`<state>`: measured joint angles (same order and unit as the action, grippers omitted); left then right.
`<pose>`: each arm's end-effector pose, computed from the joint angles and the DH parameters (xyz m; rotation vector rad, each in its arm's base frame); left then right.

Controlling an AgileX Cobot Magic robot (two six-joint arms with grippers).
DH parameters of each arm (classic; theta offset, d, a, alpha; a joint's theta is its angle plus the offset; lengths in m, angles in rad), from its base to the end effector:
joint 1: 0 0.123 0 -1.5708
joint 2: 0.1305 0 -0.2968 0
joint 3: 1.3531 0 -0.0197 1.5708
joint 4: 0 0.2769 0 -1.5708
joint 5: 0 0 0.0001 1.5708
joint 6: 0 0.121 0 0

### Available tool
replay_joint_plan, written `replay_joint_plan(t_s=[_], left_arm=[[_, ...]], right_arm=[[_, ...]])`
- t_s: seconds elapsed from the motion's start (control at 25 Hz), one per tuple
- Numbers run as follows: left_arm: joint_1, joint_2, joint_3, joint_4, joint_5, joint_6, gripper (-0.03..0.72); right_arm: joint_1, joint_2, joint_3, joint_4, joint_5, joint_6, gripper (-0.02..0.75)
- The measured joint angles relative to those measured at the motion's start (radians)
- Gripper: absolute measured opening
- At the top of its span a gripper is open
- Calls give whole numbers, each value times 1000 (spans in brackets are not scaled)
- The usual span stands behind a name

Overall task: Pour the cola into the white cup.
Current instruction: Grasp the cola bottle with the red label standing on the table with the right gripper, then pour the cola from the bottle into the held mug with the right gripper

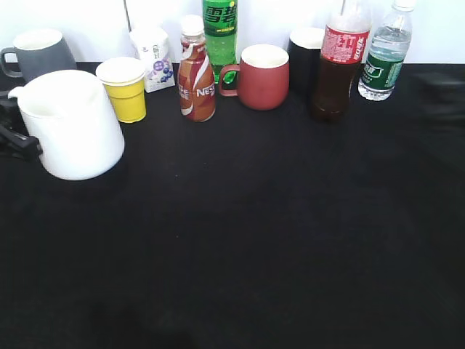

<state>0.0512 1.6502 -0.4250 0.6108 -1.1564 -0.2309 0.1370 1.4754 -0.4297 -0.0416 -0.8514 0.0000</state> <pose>0.3015 -0.0481 0.1639 0.4161 1.5812 -0.3768 0.3025 0.0455 0.1913 -0.1614 1.6717 0.1088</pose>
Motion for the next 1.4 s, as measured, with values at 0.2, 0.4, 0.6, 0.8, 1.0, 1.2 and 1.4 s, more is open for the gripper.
replay_joint_plan(t_s=[0.2, 0.4, 0.6, 0.8, 1.0, 1.2, 1.4], left_arm=[[-151, 52, 0, -80, 4, 0, 50], [-175, 60, 0, -102, 1, 0, 50], [-175, 60, 0, -102, -3, 0, 50], [-175, 60, 0, -102, -4, 0, 50], [-175, 60, 0, -101, -4, 0, 50], [-175, 60, 0, -86, -4, 0, 50], [-175, 60, 0, -31, -4, 0, 50]], right_arm=[[207, 332, -222, 234, -136, -90, 589], [207, 531, -399, 252, -163, -31, 670], [207, 682, -563, 254, -172, -13, 668], [207, 777, -658, 259, -193, -12, 566], [207, 782, -658, 260, -233, -13, 411], [207, 755, -596, 229, -286, -31, 405], [218, 586, -468, -81, -306, -30, 403]])
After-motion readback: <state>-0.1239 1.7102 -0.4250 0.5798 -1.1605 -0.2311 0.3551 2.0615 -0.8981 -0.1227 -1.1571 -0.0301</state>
